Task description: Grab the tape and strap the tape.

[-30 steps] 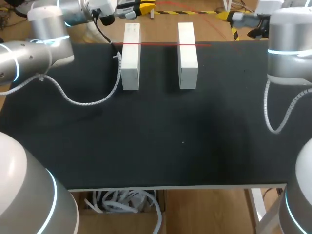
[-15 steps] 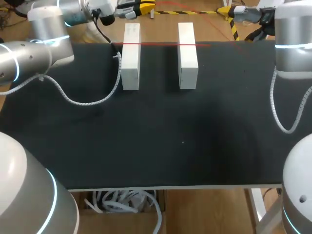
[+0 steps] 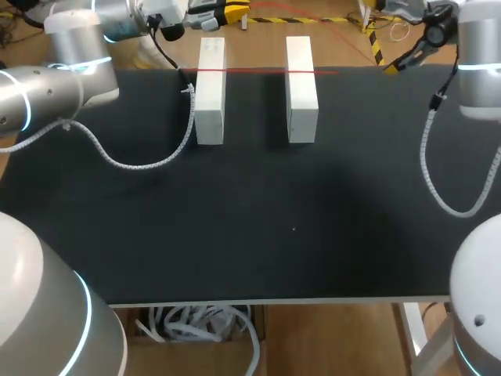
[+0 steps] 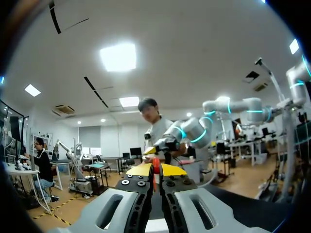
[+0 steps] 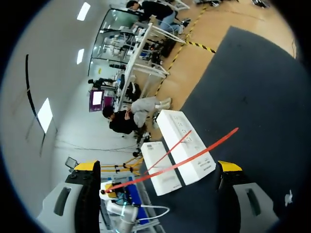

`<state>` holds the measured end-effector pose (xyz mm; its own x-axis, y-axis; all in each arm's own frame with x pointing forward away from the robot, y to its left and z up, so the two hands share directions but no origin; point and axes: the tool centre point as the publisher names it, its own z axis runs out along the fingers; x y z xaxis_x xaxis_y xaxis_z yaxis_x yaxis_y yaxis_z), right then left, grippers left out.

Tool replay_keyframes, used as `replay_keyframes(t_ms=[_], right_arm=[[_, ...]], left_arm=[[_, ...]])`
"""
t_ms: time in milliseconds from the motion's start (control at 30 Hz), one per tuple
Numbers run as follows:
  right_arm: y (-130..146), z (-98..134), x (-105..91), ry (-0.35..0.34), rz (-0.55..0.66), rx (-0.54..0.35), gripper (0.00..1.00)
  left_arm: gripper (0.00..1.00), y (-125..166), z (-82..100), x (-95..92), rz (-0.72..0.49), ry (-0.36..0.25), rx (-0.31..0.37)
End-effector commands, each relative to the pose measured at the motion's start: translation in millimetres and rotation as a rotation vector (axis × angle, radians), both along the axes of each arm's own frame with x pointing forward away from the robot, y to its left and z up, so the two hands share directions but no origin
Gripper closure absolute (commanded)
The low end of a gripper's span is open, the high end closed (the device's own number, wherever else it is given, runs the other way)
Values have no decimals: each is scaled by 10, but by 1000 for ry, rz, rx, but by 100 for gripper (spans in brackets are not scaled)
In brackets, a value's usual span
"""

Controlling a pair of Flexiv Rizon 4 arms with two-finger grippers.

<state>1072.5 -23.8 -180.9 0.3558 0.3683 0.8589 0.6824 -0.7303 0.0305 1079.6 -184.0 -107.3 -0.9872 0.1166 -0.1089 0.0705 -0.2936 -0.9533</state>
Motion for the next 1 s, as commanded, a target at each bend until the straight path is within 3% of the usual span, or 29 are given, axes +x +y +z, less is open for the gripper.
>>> replay_keyframes(t_ms=[33,167,300,333,467,867,1000], right_arm=[[-11,-94,-46,-164,-165,329,0],[26,9,-180,-174,-304,312,0],[107,63,-289,-152,-346,254,0],[105,60,-292,-157,-357,195,0],[29,-21,-233,-125,-443,184,0],[-77,-181,26,-285,-401,241,0],[-75,-185,54,-297,-400,236,0]], left_arm=[[100,2,2,3,-1,0,1],[100,2,2,3,-1,0,1],[100,2,2,3,-1,0,1],[100,2,2,3,-1,0,1],[100,2,2,3,-1,0,1],[100,2,2,3,-1,0,1],[100,2,2,3,-1,0,1]])
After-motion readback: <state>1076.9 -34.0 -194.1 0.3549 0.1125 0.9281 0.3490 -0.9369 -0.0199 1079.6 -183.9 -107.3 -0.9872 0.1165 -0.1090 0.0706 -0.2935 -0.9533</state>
